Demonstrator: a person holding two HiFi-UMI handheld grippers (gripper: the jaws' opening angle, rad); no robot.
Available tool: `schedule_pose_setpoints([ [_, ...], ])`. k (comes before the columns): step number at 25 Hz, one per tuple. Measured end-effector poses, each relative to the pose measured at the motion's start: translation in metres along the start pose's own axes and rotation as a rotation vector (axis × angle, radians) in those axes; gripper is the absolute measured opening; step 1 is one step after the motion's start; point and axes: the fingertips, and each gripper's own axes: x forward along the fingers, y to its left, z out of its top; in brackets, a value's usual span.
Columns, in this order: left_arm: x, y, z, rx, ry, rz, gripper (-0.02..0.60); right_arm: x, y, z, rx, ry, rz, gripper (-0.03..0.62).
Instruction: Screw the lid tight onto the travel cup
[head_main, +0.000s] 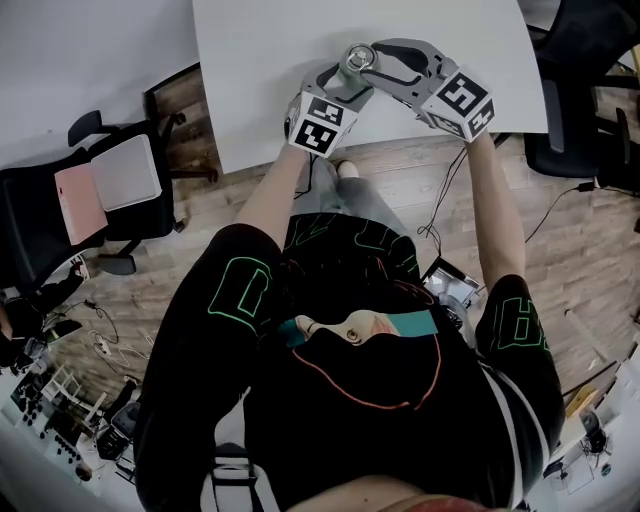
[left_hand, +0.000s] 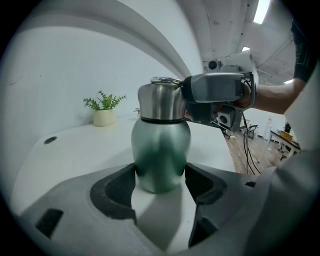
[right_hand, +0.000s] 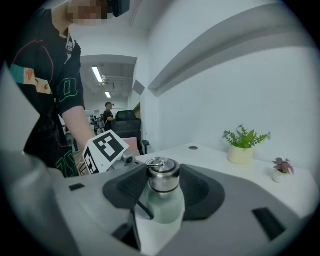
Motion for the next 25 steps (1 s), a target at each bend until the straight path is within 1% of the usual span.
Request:
schedule_pose_setpoints([
  [5,0.001,-0.002,0.001,0.003,0.001,0.002,0.319,-0.005,0.000,-0.003,0.080,-0.066,-0.198,0.210],
  [14,0.001,0.002,0.000,0.010,0.004,0.008,0.319,-0.003,0.000,-0.007,0.198,-0.140,-0.543,0.212],
  [17,0.001,0.002,-0.002,0.009,0.006,0.007,0.319,-0.002,0.002,-0.008,0.232,-0.163,-0.625,0.212],
  [18,0.001,0.002,-0.003,0.008,0.007,0.006,0.319,-0.002,0.002,-0.009,0.241,-0.167,-0.633,0.212],
  [20,0.002,0.001,-0.003,0.007,0.007,0.006,0.319,-0.003,0.001,-0.011,0.246,-0.165,-0.614,0.213],
  [22,0.003,-0.001,-0.002,0.009,0.007,0.004,0.318,-0.005,0.001,-0.012,0.226,-0.140,-0.558,0.213],
  [25,0.002,-0.002,0.001,0.012,0.006,0.003,0.318,-0.010,0.001,-0.010,0.162,-0.100,-0.458,0.209],
])
